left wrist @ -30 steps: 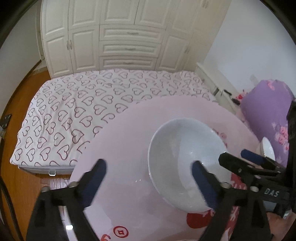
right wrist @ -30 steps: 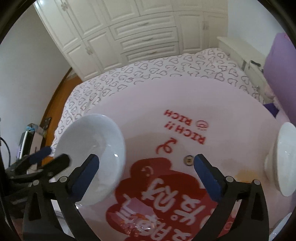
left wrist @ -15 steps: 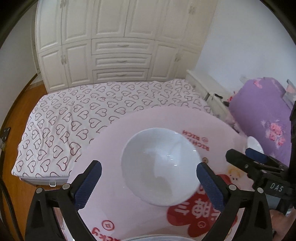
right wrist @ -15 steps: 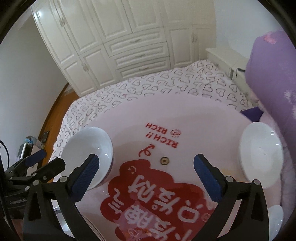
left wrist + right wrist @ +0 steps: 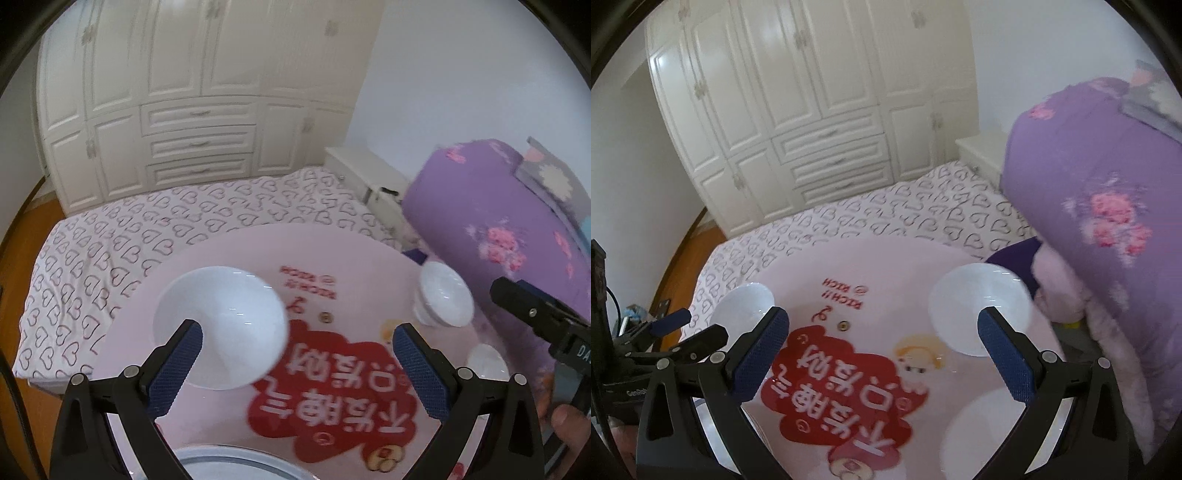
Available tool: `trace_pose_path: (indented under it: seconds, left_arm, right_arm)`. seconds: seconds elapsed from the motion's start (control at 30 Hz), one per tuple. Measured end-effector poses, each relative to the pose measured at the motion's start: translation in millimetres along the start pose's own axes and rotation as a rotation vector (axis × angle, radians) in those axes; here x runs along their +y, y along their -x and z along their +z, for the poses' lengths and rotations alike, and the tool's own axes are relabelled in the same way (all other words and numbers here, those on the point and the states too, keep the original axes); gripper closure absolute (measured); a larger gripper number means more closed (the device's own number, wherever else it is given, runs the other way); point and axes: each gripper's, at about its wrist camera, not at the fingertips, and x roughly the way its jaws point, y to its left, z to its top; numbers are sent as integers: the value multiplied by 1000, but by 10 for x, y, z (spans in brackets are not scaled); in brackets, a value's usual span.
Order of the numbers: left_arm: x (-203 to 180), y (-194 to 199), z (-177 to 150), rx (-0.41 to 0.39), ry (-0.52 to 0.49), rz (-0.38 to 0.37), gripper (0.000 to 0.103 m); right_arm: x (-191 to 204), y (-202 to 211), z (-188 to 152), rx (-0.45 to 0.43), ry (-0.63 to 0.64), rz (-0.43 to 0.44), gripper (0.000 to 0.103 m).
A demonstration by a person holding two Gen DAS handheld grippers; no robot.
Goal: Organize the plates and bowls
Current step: 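Move both grippers toward the rim of another white bowl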
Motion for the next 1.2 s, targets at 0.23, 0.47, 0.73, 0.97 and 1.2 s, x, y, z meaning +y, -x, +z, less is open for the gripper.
trace_pose_path:
  seconds: [0.23, 0.47, 0.73, 0.97, 1.2]
  left_arm:
    - [-415, 151, -46, -9, -72, -41, 1]
    - [-908, 109, -159, 24, -143, -90, 1]
    - [-1300, -207, -219, 79, -189, -115, 1]
    - [-1492, -464, -329, 121, -205, -106, 1]
    - [-1570, -822, -446, 189, -195, -102, 1]
  right_arm:
    - [-417, 469, -126, -67, -39, -38, 0]
    - [-961, 716, -370, -41, -86, -126, 0]
    - [-1273, 682, -674, 32, -120, -162, 0]
    - [-1345, 573, -816, 66, -128, -159, 0]
    - [-1464, 398, -948, 112, -158, -151, 0]
